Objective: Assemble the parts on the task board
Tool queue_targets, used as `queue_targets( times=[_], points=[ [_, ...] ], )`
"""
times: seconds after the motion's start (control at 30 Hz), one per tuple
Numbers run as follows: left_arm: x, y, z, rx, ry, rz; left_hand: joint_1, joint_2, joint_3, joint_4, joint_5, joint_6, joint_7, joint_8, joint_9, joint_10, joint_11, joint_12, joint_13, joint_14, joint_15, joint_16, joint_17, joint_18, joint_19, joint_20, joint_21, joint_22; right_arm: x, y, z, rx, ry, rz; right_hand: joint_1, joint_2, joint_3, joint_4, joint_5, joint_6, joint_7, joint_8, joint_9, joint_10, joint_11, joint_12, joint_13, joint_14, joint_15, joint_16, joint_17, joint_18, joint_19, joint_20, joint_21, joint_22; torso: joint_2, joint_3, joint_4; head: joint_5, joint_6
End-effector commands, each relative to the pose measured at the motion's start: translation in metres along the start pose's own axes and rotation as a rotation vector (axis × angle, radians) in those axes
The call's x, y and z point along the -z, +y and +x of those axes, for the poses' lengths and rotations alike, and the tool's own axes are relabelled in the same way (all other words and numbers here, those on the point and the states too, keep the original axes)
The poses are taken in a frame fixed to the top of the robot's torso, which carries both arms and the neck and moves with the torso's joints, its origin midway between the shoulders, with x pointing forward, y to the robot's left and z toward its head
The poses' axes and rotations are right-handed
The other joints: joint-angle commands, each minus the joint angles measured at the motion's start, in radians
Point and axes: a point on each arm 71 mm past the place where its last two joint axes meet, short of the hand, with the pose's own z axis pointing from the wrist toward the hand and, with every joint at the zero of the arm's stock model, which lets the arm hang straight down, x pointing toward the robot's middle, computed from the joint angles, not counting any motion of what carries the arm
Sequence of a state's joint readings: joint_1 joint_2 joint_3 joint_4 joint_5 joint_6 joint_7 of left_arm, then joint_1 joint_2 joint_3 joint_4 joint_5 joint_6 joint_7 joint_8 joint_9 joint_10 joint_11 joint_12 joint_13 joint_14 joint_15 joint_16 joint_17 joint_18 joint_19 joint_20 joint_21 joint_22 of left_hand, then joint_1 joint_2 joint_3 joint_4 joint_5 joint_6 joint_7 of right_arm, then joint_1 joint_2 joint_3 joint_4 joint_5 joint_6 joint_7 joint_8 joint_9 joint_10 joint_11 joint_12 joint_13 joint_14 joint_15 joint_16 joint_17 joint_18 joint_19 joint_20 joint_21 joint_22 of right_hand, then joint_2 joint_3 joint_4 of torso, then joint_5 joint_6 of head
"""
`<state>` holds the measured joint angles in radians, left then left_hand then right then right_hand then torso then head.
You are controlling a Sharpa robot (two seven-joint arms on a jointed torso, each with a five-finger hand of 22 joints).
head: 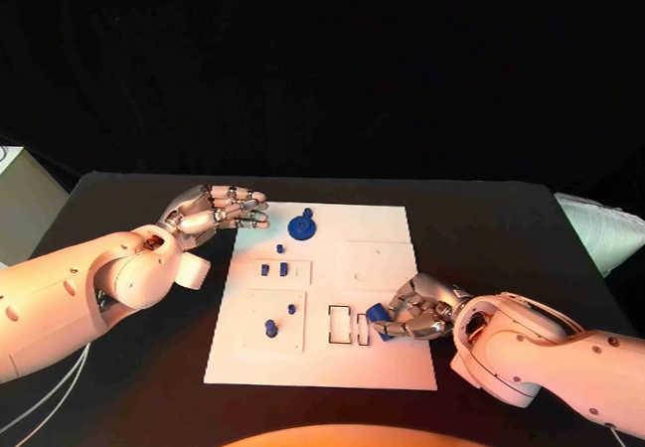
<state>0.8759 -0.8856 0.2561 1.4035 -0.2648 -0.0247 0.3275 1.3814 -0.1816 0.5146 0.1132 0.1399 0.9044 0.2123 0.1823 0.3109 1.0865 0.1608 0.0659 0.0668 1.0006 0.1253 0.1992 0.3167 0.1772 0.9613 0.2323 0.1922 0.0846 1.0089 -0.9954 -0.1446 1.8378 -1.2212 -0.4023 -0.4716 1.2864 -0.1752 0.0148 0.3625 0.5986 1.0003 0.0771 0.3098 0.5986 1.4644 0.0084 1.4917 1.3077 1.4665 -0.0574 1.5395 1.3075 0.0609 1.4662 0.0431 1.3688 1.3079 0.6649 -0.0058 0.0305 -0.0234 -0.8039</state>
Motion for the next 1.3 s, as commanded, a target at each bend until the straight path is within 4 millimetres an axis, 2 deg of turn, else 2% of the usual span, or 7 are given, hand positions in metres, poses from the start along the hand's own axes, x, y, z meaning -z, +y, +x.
queue_targets(
  times=[0.03, 0.2, 0.47, 0.77, 0.83, 1.1, 1.3],
  points=[
    [-0.001, -0.001, 0.003, 0.012, 0.024, 0.009, -0.002, 0.003, 0.001, -0.003, 0.003, 0.006, -0.001, -0.005, -0.001, 0.0, 0.003, 0.003, 0.001, -0.002, 0.004, -0.006, 0.001, 0.004, 0.002, 0.008, -0.004, -0.001, -0.003, -0.016, 0.01, 0.027, 0.079, 0.099, 0.001, 0.005, 0.099, -0.071, -0.039, 0.003, 0.008, -0.002, -0.056, 0.045, -0.002, -0.014, 0.188, 0.091, -0.004, 0.003, 0.208, -0.014, 0.042, -0.003, -0.015, 0.11, 0.0, -0.0002, -0.0005, 0.002, -0.001],
    [-0.001, -0.001, 0.004, 0.013, 0.027, 0.009, -0.002, 0.003, 0.001, -0.003, 0.003, 0.006, -0.001, -0.005, -0.001, 0.0, 0.003, 0.003, 0.001, -0.002, 0.004, -0.006, 0.001, 0.004, 0.002, 0.008, -0.004, -0.001, -0.007, -0.013, 0.013, 0.051, 0.098, 0.096, -0.032, -0.014, 0.122, -0.071, -0.091, 0.007, 0.01, -0.002, -0.055, 0.041, 0.0, -0.022, 0.184, 0.091, -0.002, 0.003, 0.209, -0.012, 0.04, 0.0, -0.023, 0.106, 0.002, 0.0008, 0.0008, 0.0, 0.0],
    [0.0, -0.001, 0.002, 0.011, 0.025, 0.006, -0.001, 0.003, 0.002, -0.004, 0.004, 0.006, 0.0, -0.005, -0.001, 0.0, 0.003, 0.003, 0.001, -0.001, 0.004, -0.007, 0.001, 0.005, 0.002, 0.008, -0.004, -0.001, -0.008, -0.014, 0.012, 0.044, 0.091, 0.102, -0.04, -0.019, 0.136, -0.071, -0.085, 0.014, 0.007, 0.003, -0.053, 0.043, -0.002, -0.02, 0.186, 0.092, -0.004, 0.005, 0.213, -0.014, 0.042, -0.001, -0.018, 0.111, 0.001, 0.0002, -0.001, 0.002, 0.001],
    [0.0, 0.0, 0.003, 0.012, 0.028, 0.004, -0.001, 0.003, 0.002, -0.004, 0.004, 0.006, 0.0, -0.005, -0.001, 0.0, 0.003, 0.003, 0.001, -0.001, 0.004, -0.007, 0.001, 0.005, 0.002, 0.008, -0.004, -0.001, -0.011, -0.011, 0.015, 0.056, 0.103, 0.098, -0.061, -0.026, 0.138, -0.072, -0.106, 0.014, 0.007, 0.004, -0.051, 0.042, -0.001, -0.022, 0.185, 0.092, -0.003, 0.006, 0.215, -0.013, 0.041, -0.001, -0.02, 0.111, 0.002, 0.0011, 0.0003, 0.0, 0.002],
    [0.0, 0.0, 0.003, 0.012, 0.027, 0.004, -0.001, 0.003, 0.002, -0.004, 0.004, 0.006, 0.0, -0.005, -0.001, 0.0, 0.003, 0.003, 0.001, -0.001, 0.004, -0.007, 0.001, 0.005, 0.002, 0.008, -0.004, -0.001, -0.01, -0.01, 0.015, 0.048, 0.099, 0.095, -0.056, -0.025, 0.145, -0.074, -0.1, 0.017, 0.005, 0.007, -0.05, 0.043, -0.003, -0.022, 0.186, 0.093, -0.004, 0.006, 0.216, -0.014, 0.042, -0.001, -0.018, 0.113, 0.002, 0.0008, -0.0002, 0.0, 0.003],
    [0.0, 0.0, 0.002, 0.011, 0.025, 0.003, -0.001, 0.005, 0.002, -0.003, 0.004, 0.007, 0.0, -0.005, -0.002, 0.0, 0.003, 0.003, 0.001, 0.0, 0.004, -0.008, 0.002, 0.005, 0.003, 0.008, -0.006, -0.002, -0.001, -0.007, 0.007, -0.038, 0.065, 0.091, -0.057, -0.032, 0.185, -0.073, -0.033, 0.023, 0.0, 0.013, -0.046, 0.048, -0.008, -0.017, 0.191, 0.095, -0.009, 0.011, 0.225, -0.016, 0.046, -0.005, -0.007, 0.122, 0.002, 0.0012, -0.0011, 0.001, 0.006],
    [0.0, 0.0, 0.001, 0.01, 0.024, 0.003, -0.001, 0.005, 0.002, -0.003, 0.004, 0.007, 0.0, -0.005, -0.002, 0.0, 0.003, 0.003, 0.001, 0.0, 0.004, -0.008, 0.002, 0.005, 0.003, 0.008, -0.006, -0.002, 0.005, 0.002, -0.013, -0.087, 0.03, 0.077, -0.058, -0.033, 0.188, -0.073, -0.028, 0.023, 0.0, 0.013, -0.046, 0.048, -0.008, -0.016, 0.192, 0.095, -0.009, 0.012, 0.227, -0.017, 0.047, -0.005, -0.005, 0.124, 0.001, 0.0009, -0.0005, -0.002, 0.008]
  ],
)
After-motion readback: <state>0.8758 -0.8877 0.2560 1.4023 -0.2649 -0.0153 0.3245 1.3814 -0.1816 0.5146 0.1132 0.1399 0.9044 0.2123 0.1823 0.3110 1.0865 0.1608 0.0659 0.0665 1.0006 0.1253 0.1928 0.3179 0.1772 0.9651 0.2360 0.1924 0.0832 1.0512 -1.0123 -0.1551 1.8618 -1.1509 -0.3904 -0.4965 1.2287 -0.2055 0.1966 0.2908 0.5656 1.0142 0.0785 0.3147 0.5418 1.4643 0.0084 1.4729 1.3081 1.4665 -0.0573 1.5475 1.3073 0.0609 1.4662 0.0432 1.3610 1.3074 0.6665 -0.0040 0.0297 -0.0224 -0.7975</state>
